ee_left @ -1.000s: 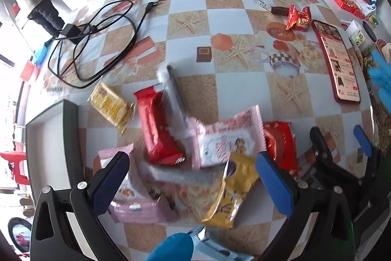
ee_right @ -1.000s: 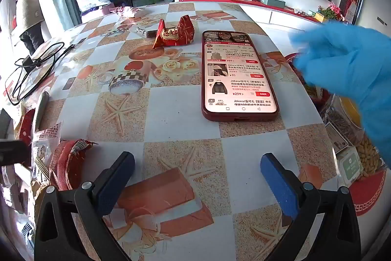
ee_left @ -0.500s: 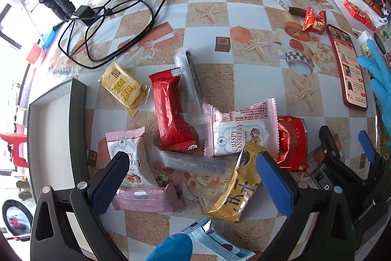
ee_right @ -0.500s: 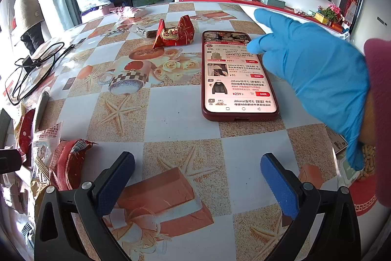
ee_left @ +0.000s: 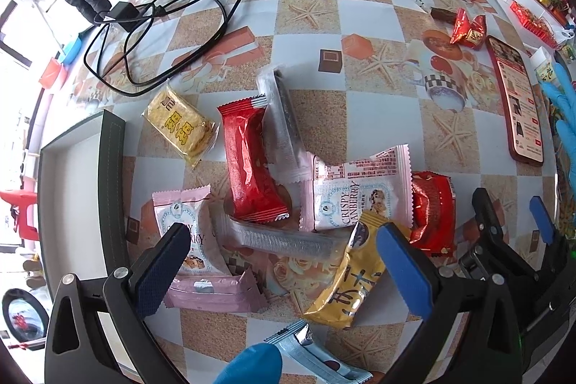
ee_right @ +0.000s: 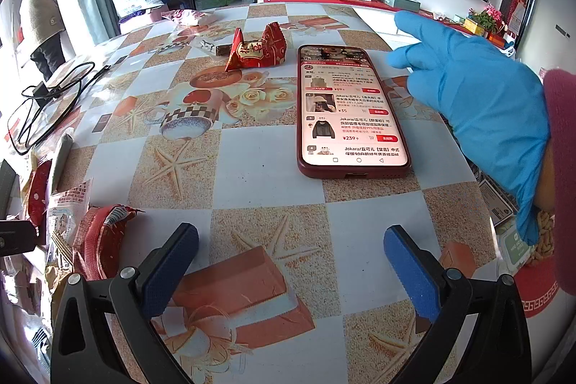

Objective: Organize snacks

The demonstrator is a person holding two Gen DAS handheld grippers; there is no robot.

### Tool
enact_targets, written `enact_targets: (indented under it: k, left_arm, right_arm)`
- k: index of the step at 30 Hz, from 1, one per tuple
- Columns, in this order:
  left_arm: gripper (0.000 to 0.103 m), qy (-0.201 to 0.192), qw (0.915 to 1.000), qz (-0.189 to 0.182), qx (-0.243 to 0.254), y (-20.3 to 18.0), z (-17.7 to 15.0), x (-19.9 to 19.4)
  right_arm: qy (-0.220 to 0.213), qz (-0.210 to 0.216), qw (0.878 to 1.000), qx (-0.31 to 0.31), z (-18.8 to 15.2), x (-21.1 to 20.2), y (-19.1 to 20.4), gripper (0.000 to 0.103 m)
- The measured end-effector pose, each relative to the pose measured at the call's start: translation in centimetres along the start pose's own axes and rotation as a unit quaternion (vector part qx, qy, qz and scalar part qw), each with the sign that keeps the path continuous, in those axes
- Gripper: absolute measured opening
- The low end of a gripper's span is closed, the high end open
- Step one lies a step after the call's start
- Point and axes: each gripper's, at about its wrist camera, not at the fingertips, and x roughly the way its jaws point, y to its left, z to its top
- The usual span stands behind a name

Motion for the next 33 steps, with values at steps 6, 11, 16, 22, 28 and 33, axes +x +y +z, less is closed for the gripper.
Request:
enact_targets:
  k: [6, 11, 16, 22, 28, 33]
  left_arm:
    - [0.103, 0.004, 1.0000, -0.001, 0.001, -0.23, -0.09, 0.12]
    - [0.103, 0.004, 1.0000, 0.000, 0.001, -0.30, -0.20, -0.03]
    - [0.103, 0.006, 1.0000, -0.001, -0.001, -0.29, -0.27, -0.07]
    - [0.103, 0.008, 1.0000, -0.002, -0.004, -0.26, -0.26, 0.06]
    - [0.103, 0.009, 1.0000, -0.001, -0.003, -0.30, -0.15, 0.19]
    - [0.103, 0.010, 0.9999, 0.001, -0.004, -0.37, -0.09, 0.27]
  right_arm:
    - [0.000, 0.000, 1.000, 0.000, 0.00, 0.01, 0.00, 0.103]
    - [0.000, 0.000, 1.000, 0.000, 0.00, 0.01, 0.00, 0.103]
    - [0.000, 0.000, 1.000, 0.000, 0.00, 0.01, 0.00, 0.103]
    - [0.000, 0.000, 1.000, 0.000, -0.01, 0.01, -0.01, 0.103]
    - [0.000, 0.000, 1.000, 0.000, -0.01, 0.02, 0.00, 0.103]
    - [0.000, 0.000, 1.000, 0.000, -0.01, 0.02, 0.00, 0.103]
